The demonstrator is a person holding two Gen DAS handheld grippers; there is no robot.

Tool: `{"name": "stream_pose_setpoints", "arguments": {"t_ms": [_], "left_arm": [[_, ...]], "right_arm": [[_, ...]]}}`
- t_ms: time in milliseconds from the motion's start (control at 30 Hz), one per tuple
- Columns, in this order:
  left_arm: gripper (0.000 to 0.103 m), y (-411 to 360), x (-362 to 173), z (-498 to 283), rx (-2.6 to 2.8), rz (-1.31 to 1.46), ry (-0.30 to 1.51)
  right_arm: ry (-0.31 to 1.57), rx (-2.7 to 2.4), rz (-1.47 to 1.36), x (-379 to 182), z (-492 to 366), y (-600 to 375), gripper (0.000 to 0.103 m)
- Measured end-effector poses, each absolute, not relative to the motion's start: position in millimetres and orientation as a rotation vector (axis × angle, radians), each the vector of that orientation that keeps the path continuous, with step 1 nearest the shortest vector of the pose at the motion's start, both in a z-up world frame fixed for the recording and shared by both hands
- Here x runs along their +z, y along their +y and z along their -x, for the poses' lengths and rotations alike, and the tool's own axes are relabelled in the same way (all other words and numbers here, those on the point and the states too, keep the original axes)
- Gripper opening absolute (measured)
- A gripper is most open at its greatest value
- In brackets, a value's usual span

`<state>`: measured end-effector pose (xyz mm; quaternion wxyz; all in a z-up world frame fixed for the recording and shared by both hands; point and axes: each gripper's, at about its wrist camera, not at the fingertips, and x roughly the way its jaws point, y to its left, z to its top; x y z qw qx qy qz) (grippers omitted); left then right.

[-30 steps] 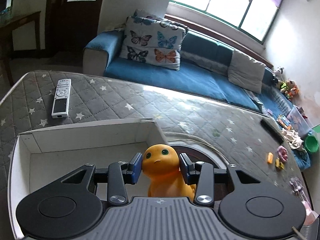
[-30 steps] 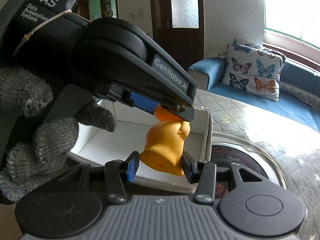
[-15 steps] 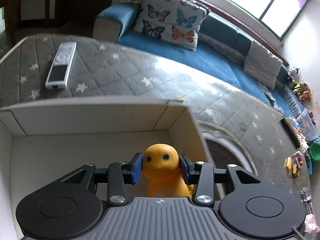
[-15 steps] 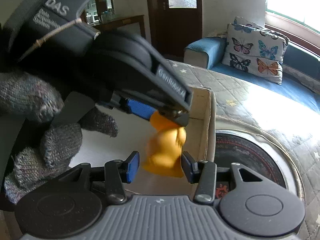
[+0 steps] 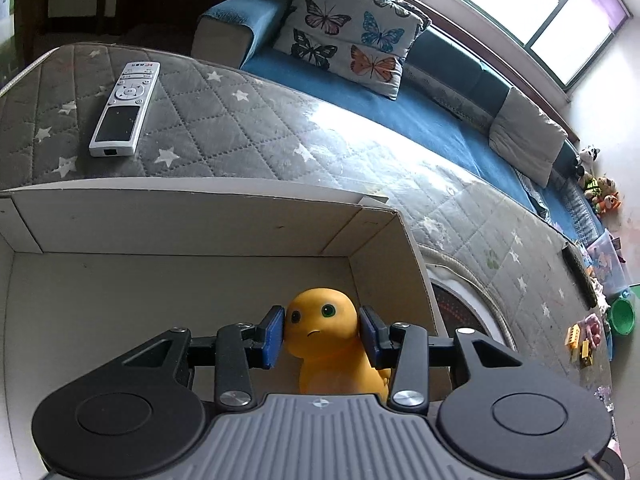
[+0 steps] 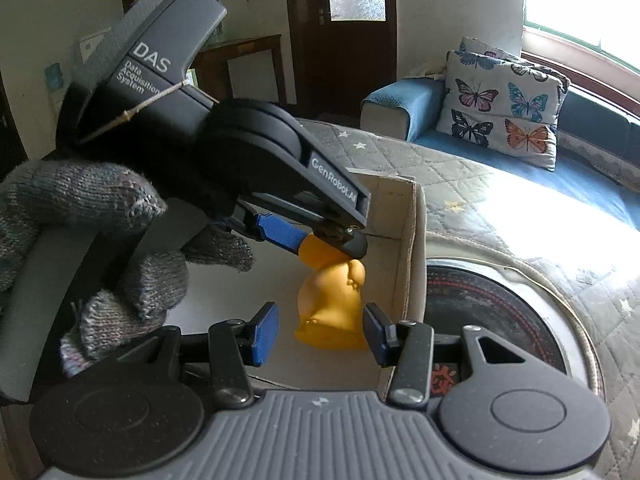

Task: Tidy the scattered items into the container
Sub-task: 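Open the left gripper to drop the orange toy into the box, then withdraw the left gripper from the box toward the yellow plush chick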

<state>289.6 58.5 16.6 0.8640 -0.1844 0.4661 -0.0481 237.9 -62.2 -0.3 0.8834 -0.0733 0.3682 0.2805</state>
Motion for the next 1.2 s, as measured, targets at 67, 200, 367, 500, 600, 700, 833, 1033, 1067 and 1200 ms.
{"name": "stream_pose_setpoints", "arguments": {"t_ms": [67, 200, 367, 500, 600, 700, 833, 1033, 1067, 1200], "left_arm": [[0.044, 56.7, 19.6, -287.9, -0.108, 0.378, 0.969], [0.044, 54.0, 26.2, -284.0, -0.119, 0.367, 0.946], [0.044, 55.9, 31.9, -279.5, -0.132, 0.377, 0.929], [0.044, 59.2, 39.6, -276.6, -0.137, 0.385, 0.904], [0.044, 59.4, 45.2, -273.5, -0.136, 0.38, 0.891], [0.044, 60.9, 49.2, -267.2, -0.13, 0.379, 0.883], [0.043, 63.4, 55.6, -254.2, -0.123, 0.377, 0.868], [0.043, 58.1, 65.8, -226.4, -0.135, 0.335, 0.84], [0.043, 56.8, 67.1, -221.7, -0.136, 0.329, 0.837], [0.043, 52.1, 72.2, -200.1, -0.14, 0.309, 0.816]], "right_arm": [[0.76, 0.581, 0.151, 1.4, -236.6, -63.5, 0.047], [0.753, 0.583, 0.15, 4.0, -235.6, -63.7, 0.048], [0.754, 0.585, 0.145, 4.1, -232.9, -64.2, 0.048], [0.753, 0.582, 0.142, 5.0, -229.8, -65.5, 0.048], [0.748, 0.582, 0.141, 7.0, -227.5, -65.8, 0.048], [0.743, 0.577, 0.141, 8.6, -223.7, -66.8, 0.048], [0.73, 0.567, 0.134, 12.9, -214.6, -71.0, 0.048], [0.696, 0.557, 0.124, 21.4, -189.3, -76.3, 0.056], [0.69, 0.556, 0.126, 22.5, -184.1, -76.8, 0.057], [0.663, 0.546, 0.138, 26.1, -163.5, -79.1, 0.063]]}}
